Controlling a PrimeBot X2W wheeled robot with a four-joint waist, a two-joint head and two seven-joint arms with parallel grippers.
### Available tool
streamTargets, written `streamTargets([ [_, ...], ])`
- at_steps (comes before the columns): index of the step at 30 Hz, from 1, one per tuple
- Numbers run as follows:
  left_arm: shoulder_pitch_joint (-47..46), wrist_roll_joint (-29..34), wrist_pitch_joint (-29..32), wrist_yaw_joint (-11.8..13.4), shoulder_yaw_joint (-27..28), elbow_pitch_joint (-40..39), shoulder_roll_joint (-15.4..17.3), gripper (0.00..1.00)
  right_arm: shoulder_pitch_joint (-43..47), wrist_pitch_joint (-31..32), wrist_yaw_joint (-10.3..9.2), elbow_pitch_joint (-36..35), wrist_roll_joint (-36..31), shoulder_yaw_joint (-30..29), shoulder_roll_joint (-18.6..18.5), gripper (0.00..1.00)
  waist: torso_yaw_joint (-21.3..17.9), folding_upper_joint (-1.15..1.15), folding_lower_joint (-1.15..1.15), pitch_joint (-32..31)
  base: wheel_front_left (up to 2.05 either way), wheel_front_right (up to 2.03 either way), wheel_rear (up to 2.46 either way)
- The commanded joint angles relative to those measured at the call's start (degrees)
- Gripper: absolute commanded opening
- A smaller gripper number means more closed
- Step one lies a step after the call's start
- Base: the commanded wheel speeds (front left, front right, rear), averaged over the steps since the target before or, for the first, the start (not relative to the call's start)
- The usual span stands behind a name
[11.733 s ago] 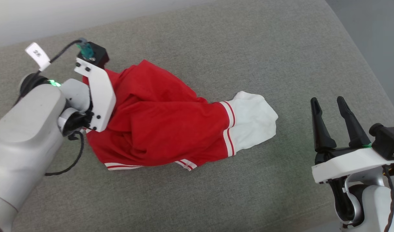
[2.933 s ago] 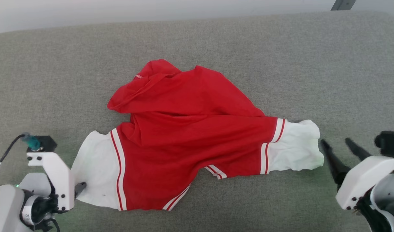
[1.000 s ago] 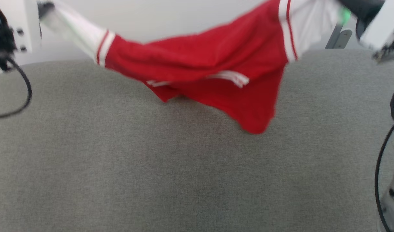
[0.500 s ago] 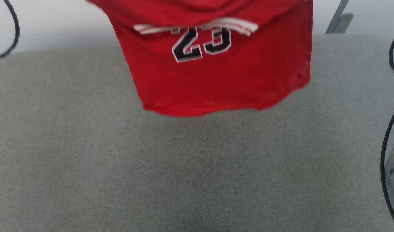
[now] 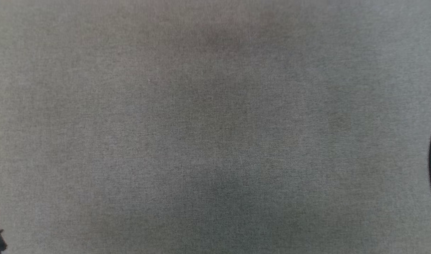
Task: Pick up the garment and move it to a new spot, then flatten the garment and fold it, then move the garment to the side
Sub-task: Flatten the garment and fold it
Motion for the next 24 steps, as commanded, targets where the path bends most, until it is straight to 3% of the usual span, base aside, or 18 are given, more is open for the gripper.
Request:
streamTargets([
  [1, 0.78, 0.10, -2.83, -0.30, -0.91, 2.75, -0.06, 0.00, 0.03, -1.02, 0.26, 3.70, 0.23, 1.94, 0.95, 0.00, 0.45, 0.00, 0.00, 1.48, 0.00, 0.00, 0.00],
  [6, 4.66, -0.77, -4.16, -0.70, -2.97, 8.56, -0.30, 0.00, 2.02, 0.98, 0.13, 10.63, 2.02, 5.51, 1.22, 0.00, 1.36, 0.00, 0.00, 2.15, 0.00, 0.00, 0.00],
  [12, 14.35, -7.06, 2.97, -0.83, -8.49, 12.90, -2.03, 0.00, 7.21, 6.96, 0.13, 15.33, 9.44, 10.25, 1.04, 0.00, 2.97, 0.00, 0.00, 1.28, 0.00, 0.00, 0.00],
  [19, 27.14, -20.13, 19.01, -0.81, -15.00, 6.78, 1.06, 0.00, 15.50, 17.69, 0.13, 10.72, 18.81, 17.57, -2.94, 0.00, 4.56, 0.00, 0.00, -1.88, 0.00, 0.00, 0.00],
  [24, 35.65, -26.11, 24.62, -0.81, -16.29, 0.24, 5.19, 0.00, 23.19, 20.93, 0.13, 3.43, 25.12, 21.18, -7.39, 0.00, 4.93, 0.00, 0.00, -4.40, 0.00, 0.00, 0.00],
])
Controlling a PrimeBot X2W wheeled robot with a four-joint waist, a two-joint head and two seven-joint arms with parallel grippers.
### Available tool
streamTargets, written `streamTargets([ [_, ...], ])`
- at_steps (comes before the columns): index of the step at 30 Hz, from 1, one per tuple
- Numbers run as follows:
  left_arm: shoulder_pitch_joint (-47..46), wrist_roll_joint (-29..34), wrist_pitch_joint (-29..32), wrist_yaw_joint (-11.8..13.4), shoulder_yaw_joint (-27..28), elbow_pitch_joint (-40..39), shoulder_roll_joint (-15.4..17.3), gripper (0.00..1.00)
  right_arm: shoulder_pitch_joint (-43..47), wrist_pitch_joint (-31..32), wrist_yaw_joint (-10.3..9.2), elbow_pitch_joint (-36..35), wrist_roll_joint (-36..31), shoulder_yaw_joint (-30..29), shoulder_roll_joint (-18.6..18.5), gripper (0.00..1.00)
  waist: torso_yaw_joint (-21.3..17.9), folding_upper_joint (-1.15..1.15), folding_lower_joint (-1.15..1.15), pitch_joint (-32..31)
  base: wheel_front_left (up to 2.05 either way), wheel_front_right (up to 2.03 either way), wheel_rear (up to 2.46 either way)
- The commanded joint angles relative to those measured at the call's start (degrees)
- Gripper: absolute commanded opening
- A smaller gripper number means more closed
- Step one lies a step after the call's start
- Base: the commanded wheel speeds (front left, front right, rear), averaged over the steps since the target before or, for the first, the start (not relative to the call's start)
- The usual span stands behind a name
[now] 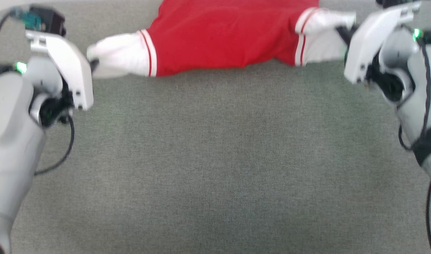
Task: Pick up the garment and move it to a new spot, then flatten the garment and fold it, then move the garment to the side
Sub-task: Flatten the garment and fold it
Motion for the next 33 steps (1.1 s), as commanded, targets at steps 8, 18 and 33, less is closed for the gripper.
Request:
streamTargets([
  [8, 16.40, -6.02, 7.90, 4.45, 0.55, -17.08, 7.39, 0.00, 14.03, 7.19, -0.04, -11.30, 6.80, 3.36, -7.42, 0.00, 0.32, 0.00, 0.00, -4.71, 0.00, 0.00, 0.00],
  [18, 39.26, -11.83, 14.98, 19.61, 1.45, -47.18, 18.79, 0.00, 32.15, 19.51, -0.04, -26.83, 11.38, 0.82, -16.97, 0.00, 0.97, 0.00, 0.00, -6.34, 0.00, 0.00, 0.00],
  [33, 57.39, -15.19, 19.96, 31.70, -2.54, -65.14, 24.74, 0.00, 61.38, 38.98, -0.04, -50.24, 9.58, -15.02, -20.50, 0.00, 3.08, 0.00, 0.00, -4.49, 0.00, 0.00, 0.00],
])
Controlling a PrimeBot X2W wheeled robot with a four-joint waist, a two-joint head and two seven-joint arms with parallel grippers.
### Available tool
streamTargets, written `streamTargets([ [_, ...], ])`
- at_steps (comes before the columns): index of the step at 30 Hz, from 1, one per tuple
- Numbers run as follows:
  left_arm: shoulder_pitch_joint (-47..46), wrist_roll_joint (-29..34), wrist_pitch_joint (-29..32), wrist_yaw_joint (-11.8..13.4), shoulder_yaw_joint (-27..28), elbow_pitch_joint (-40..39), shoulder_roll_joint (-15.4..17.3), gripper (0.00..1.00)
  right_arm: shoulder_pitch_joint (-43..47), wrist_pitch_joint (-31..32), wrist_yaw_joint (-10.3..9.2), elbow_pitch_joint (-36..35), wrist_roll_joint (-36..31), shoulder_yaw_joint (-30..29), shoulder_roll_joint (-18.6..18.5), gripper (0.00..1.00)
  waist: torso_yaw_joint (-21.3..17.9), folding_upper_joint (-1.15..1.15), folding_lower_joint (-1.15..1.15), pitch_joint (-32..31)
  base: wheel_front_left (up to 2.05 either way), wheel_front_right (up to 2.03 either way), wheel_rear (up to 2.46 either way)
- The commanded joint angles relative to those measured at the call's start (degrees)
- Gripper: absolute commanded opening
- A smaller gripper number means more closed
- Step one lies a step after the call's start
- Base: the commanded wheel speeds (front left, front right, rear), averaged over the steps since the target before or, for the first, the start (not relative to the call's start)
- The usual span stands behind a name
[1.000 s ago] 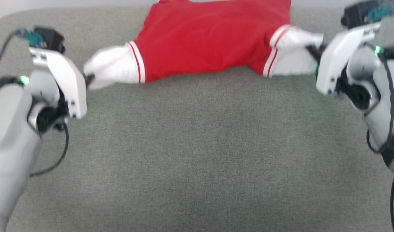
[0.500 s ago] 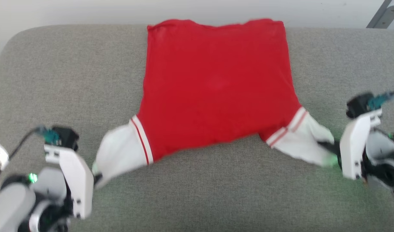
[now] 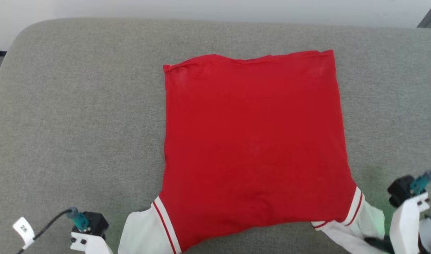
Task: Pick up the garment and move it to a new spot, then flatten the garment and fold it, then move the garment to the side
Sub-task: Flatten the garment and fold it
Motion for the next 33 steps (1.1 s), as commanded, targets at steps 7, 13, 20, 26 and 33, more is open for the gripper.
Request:
streamTargets([
  [7, -0.95, 0.86, -1.63, -1.43, -1.18, 1.81, -3.76, 0.00, 4.91, -1.41, -0.05, -1.06, -9.59, -5.23, 8.89, 0.00, 0.49, 0.00, 0.00, 2.23, 0.00, 0.00, 0.00],
  [13, -3.66, 2.21, -4.23, -3.54, -0.82, 3.81, -6.33, 0.00, 4.29, -3.78, -0.24, -1.10, -16.83, -7.21, 12.89, 1.00, 0.20, 0.00, 0.00, 3.35, 0.00, 0.00, 0.00],
  [20, -5.77, 3.16, -5.40, -4.32, -0.25, 4.14, -7.21, 0.00, 3.03, -2.00, -0.03, -15.16, -18.34, -14.00, 16.26, 1.00, 0.20, 0.00, 0.00, 5.15, 0.00, 0.00, 0.00],
  [26, -7.43, 4.10, -6.69, -4.56, 0.40, 3.48, -8.26, 0.00, -5.62, -2.57, -0.03, -19.75, -22.61, -19.88, 20.41, 1.00, 1.28, 0.00, 0.00, 7.55, 0.00, 0.00, 0.00],
  [33, -10.49, 5.33, -7.03, -5.71, -0.24, 3.62, -9.95, 0.00, -22.15, -5.27, -0.03, -8.01, -26.38, -20.63, 21.87, 1.00, 4.07, 0.00, 0.00, 10.66, 0.00, 0.00, 0.00],
])
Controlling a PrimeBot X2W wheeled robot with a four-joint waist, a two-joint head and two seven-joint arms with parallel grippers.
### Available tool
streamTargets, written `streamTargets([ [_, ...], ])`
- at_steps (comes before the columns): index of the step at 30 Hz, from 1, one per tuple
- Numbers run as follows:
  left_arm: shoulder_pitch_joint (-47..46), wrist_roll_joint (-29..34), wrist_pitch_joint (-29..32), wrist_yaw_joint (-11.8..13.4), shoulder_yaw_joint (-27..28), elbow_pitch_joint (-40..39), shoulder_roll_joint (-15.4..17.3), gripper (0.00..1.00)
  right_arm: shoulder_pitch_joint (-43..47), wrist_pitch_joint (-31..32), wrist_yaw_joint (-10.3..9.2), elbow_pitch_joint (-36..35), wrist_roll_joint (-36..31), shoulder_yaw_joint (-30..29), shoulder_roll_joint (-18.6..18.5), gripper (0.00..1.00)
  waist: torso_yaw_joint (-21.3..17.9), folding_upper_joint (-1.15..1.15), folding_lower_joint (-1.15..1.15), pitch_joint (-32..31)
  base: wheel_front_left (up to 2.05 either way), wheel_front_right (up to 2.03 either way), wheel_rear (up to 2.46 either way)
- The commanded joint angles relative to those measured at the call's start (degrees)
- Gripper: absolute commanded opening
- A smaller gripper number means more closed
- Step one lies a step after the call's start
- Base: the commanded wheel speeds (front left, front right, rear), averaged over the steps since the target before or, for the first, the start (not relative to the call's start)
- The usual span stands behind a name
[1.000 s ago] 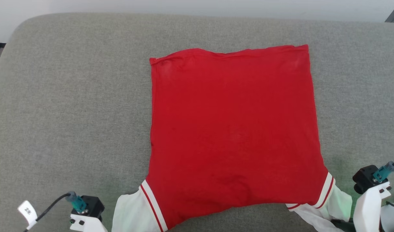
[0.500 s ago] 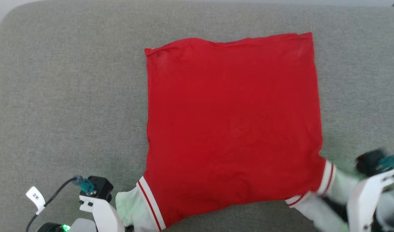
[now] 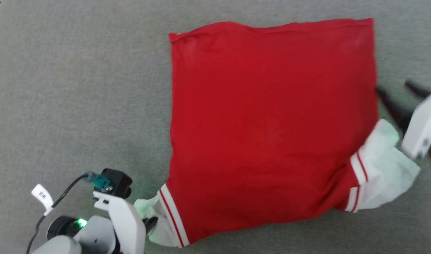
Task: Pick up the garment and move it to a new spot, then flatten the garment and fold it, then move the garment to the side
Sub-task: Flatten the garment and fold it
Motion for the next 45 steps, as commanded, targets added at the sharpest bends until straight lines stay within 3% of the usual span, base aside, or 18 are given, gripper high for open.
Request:
streamTargets([
  [1, -1.74, 0.69, -0.07, -0.78, -0.40, 0.09, -0.89, 0.00, -5.22, -1.34, -0.02, 4.88, -1.29, 0.02, -0.65, 1.00, 1.86, 0.00, 0.00, 1.63, 0.00, 0.00, 0.00],
  [3, -2.36, 0.99, -0.09, -1.04, -0.61, 0.20, -1.26, 0.00, -7.57, -1.69, -0.03, 7.54, -1.82, 0.29, -1.14, 1.00, 2.39, 0.00, 0.00, 2.01, 0.00, 0.00, 0.00],
  [14, -7.57, 3.11, -0.41, -4.43, -2.99, 2.76, -5.93, 0.00, -28.73, -3.22, -0.02, 37.00, -7.27, 2.71, -5.47, 1.00, 8.02, 0.00, 0.00, 5.76, 0.00, 0.00, 0.00],
  [19, -8.73, 2.71, -0.67, -5.78, -3.60, 4.60, -7.60, 0.00, -32.81, 0.95, -0.02, 48.70, -7.70, 3.93, -5.22, 1.00, 9.94, 0.00, 0.00, 6.25, 0.00, 0.00, 0.00],
  [22, -9.06, 2.54, -0.96, -6.33, -3.80, 5.77, -7.98, 0.00, -31.82, 8.17, 0.00, 55.31, -6.66, 7.35, -4.43, 1.00, 10.48, 0.00, 0.00, 6.02, 0.00, 0.00, 0.00],
  [23, -9.05, 2.40, -1.03, -6.51, -3.83, 6.10, -8.12, 0.00, -31.33, 10.03, 0.02, 56.38, -6.01, 8.56, -4.45, 0.74, 10.54, 0.00, 0.00, 5.88, 0.00, 0.00, 0.00],
  [24, -9.00, 2.29, -1.13, -6.58, -3.84, 6.32, -8.25, 0.00, -31.07, 11.10, 0.05, 56.80, -5.62, 9.85, -4.85, 0.00, 10.57, 0.00, 0.00, 5.75, 0.00, 0.00, 0.00],
  [28, -8.91, 1.78, -1.44, -7.14, -3.54, 7.35, -8.37, 0.00, -31.16, 9.72, -0.04, 57.73, -4.48, 11.05, -7.46, 0.00, 10.09, 0.00, 0.00, 4.72, 0.00, 0.00, 0.00],
  [33, -7.99, 1.28, -2.44, -7.00, -2.33, 8.10, -7.31, 0.00, -32.69, 5.98, -0.02, 55.59, -2.68, 13.00, -6.49, 0.00, 7.48, 0.00, 0.00, 2.54, 0.00, 0.00, 0.00],
  [40, -6.22, 1.35, -3.38, -5.75, -0.45, 7.60, -4.04, 0.00, -30.12, 2.03, -0.02, 43.43, 4.79, 21.67, -9.53, 0.00, 2.53, 0.00, 0.00, -0.89, 0.00, 0.00, 0.00],
  [45, -4.66, 0.46, -3.69, -4.73, 0.71, 7.16, -2.19, 0.00, -22.91, 2.35, -0.03, 32.15, 10.64, 23.99, -12.52, 0.00, -1.07, 0.00, 0.00, -3.05, 0.00, 0.00, 0.00],
])
